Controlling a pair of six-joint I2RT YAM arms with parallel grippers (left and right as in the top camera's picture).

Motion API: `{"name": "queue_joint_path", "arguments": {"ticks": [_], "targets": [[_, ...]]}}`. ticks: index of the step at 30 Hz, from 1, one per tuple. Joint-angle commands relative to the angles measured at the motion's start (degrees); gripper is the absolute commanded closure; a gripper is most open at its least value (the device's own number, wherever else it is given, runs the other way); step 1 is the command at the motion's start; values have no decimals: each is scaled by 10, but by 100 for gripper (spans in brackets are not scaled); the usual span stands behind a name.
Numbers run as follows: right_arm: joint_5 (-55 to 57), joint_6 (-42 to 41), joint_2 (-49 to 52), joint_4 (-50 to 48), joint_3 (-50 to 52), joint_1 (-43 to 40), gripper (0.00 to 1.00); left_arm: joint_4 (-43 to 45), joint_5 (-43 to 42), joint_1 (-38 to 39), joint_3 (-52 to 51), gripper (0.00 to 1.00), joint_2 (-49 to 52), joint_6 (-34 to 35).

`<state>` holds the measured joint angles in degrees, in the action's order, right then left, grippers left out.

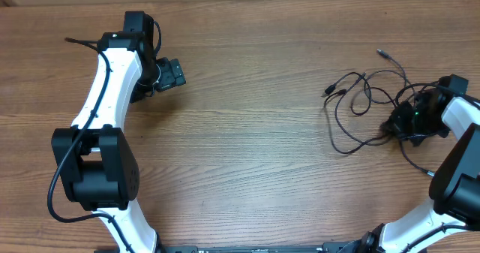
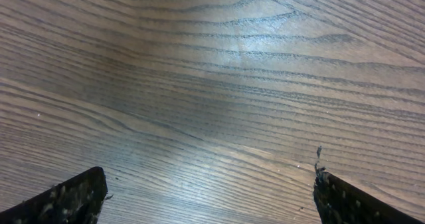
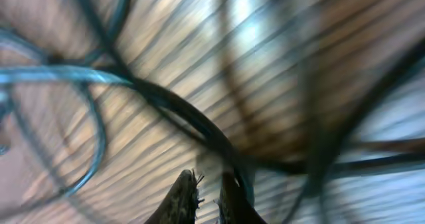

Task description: Untangle cables

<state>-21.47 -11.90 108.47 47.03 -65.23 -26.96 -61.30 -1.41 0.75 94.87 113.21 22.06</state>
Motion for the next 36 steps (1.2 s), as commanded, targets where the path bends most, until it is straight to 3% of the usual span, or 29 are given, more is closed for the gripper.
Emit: {"name": "queue_joint_path", "arguments": {"ticks": [1, 9, 15, 20, 23, 24, 25, 31, 36], "targets": [[-108, 22, -11, 33, -26, 14, 91, 0, 5, 4, 4, 0, -1, -7], [-157, 89, -11, 178, -146, 83, 85, 0, 5, 4, 4, 0, -1, -7], [-97, 92, -11, 165, -151, 162, 77, 0, 5, 4, 4, 1, -1, -7], [-59, 92, -11, 156, -150, 227, 65, 0, 5, 4, 4, 0, -1, -7], [-49, 87, -11, 147, -150, 263, 48, 0, 5, 4, 4, 0, -1, -7], [-49, 85, -11, 143, -150, 274, 37, 1, 5, 4, 4, 0, -1, -7], [-48, 83, -11, 137, -150, 285, 0, 0, 5, 4, 4, 0, -1, -7], [49, -21, -11, 97, -150, 348, 0, 0, 5, 4, 4, 0, -1, -7], [116, -51, -11, 76, -150, 389, 0, 1, 5, 4, 4, 0, -1, -7]]}}
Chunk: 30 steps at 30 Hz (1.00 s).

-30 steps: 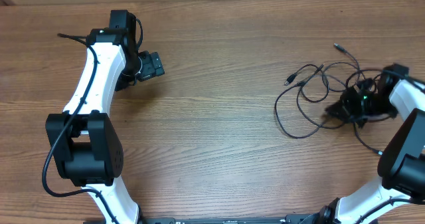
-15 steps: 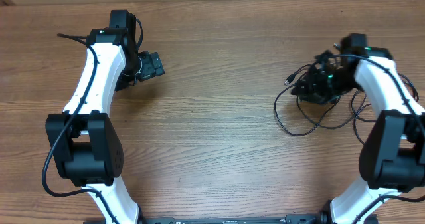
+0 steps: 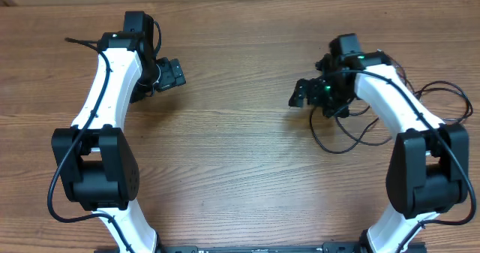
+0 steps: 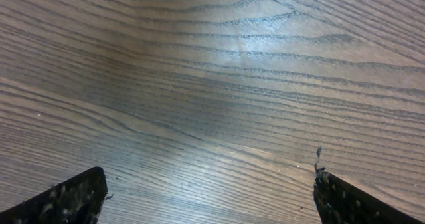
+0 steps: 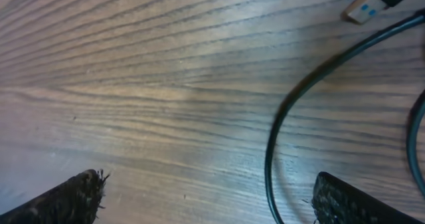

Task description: Untangle cables

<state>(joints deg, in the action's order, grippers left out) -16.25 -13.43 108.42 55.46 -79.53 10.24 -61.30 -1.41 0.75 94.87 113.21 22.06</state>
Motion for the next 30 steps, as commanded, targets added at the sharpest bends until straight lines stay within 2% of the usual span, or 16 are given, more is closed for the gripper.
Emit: {"name": "queue_joint_path", "arguments": {"ticks": [1, 6, 15, 30], "targets": [[70, -35, -10, -11, -7, 23, 0, 0, 5, 4, 4, 0, -1, -7], [72, -35, -10, -46, -2, 42, 0, 1, 5, 4, 4, 0, -1, -7], [72, -35, -10, -165, -2, 44, 0, 0, 5, 4, 4, 1, -1, -7], [72, -35, -10, -169, -2, 44, 0, 0, 5, 3, 4, 1, -1, -7]]}}
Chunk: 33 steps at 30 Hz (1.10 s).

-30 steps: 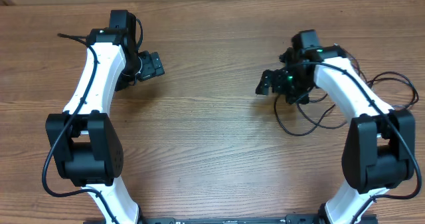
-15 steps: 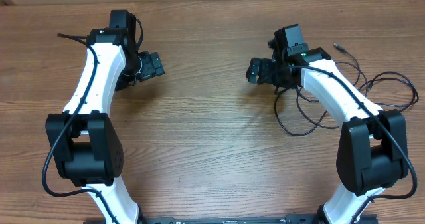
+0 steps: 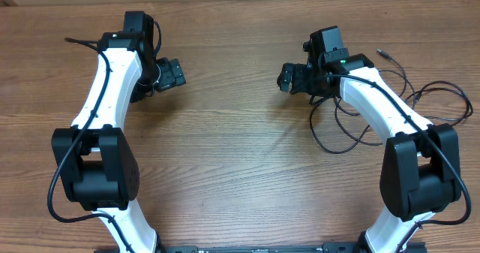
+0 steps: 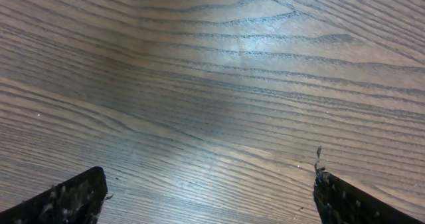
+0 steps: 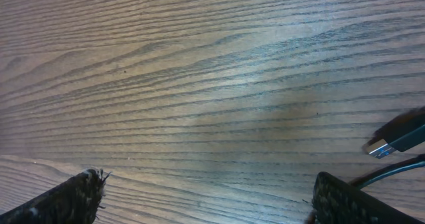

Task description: Untangle cables

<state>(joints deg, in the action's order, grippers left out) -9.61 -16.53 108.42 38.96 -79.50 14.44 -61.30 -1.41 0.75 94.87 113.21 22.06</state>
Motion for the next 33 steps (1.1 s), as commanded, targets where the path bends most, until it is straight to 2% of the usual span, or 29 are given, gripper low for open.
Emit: {"name": "queue_joint_path", "arguments": {"ticks": [1, 33], "targets": [[6, -4, -10, -3, -2, 2, 0, 0, 5, 4, 4, 0, -1, -7], [6, -4, -10, -3, -2, 2, 0, 1, 4, -4, 4, 0, 2, -7]]}}
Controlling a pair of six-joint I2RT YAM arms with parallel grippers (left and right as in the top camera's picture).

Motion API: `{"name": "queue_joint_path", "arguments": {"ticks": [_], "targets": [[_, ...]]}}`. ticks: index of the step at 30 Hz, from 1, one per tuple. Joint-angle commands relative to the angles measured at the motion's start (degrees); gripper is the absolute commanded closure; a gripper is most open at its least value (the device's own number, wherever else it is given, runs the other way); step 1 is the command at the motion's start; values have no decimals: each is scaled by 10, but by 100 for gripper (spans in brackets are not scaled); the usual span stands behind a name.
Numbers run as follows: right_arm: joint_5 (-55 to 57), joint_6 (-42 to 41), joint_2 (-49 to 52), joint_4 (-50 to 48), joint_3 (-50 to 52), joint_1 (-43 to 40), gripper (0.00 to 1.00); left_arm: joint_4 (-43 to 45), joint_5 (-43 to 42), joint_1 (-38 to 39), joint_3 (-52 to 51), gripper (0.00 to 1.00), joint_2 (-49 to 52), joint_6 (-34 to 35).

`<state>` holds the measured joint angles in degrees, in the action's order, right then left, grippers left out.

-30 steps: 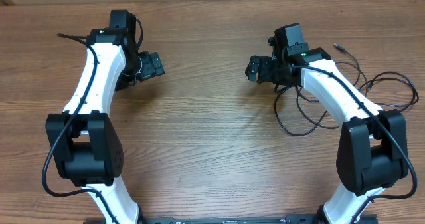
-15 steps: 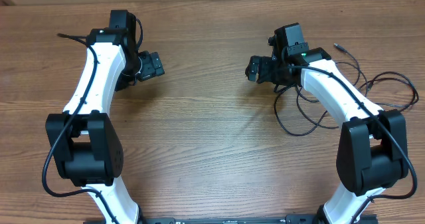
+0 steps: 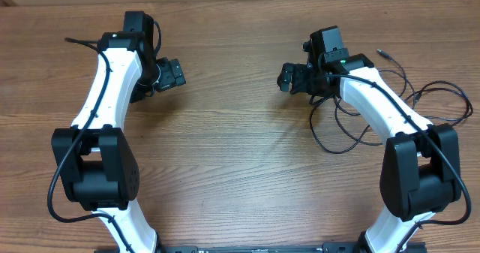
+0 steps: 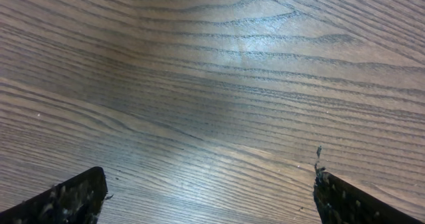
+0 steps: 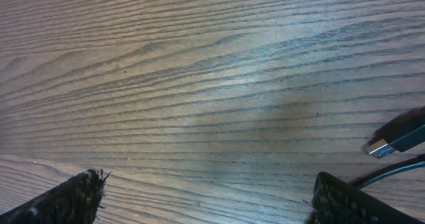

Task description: Untangle cables

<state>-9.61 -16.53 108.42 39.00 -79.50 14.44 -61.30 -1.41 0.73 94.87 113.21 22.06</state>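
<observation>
Thin black cables [image 3: 360, 125] lie in loose loops on the right side of the wooden table [image 3: 240, 170], running under and around my right arm. A USB plug [image 5: 397, 139] shows at the right edge of the right wrist view. My right gripper [image 3: 288, 78] hovers open just left of the cables with nothing between its fingers [image 5: 70, 201]. Far off at the upper left, my left gripper [image 3: 175, 73] also stands open over bare wood, its fingertips [image 4: 73, 196] wide apart.
A small connector [image 3: 382, 54] on a cable end lies at the far right near the back. The table's back edge runs along the top of the overhead view.
My right gripper was shut low in the cable tangle at the far right. Then it stood open at the tangle's left side, with the cables shifted and spread out. It then moved a little further left and back, and has stayed there. The left arm never moved.
</observation>
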Motion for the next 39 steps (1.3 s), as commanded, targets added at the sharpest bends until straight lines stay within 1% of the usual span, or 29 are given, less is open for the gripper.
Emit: {"name": "queue_joint_path", "arguments": {"ticks": [1, 8, 14, 28, 30, 32, 37, 39], "targets": [[6, -4, -10, -4, -2, 2, 0, 0, 4, -3, 4, 1, 2, -7], [6, -4, -10, -4, -2, 2, 0, 0, 4, -3, 4, 0, -1, -7], [6, -4, -10, -4, -2, 2, 0, 0, 4, -1, 4, 0, -25, -7], [6, -4, -10, -4, -2, 2, 0, 0, 4, 0, 4, 1, -157, -7], [6, -4, -10, -4, -2, 2, 0, -5, 22, 0, 4, 1, -173, -20], [6, -4, -10, -4, -2, 2, 0, -21, 43, 0, 4, 0, -184, -43], [6, -4, -10, -4, -2, 2, 0, -110, 46, 0, 4, 0, -199, -43], [6, -4, -10, -4, -2, 2, 0, -123, 46, 0, 4, 1, -200, -43]]}}
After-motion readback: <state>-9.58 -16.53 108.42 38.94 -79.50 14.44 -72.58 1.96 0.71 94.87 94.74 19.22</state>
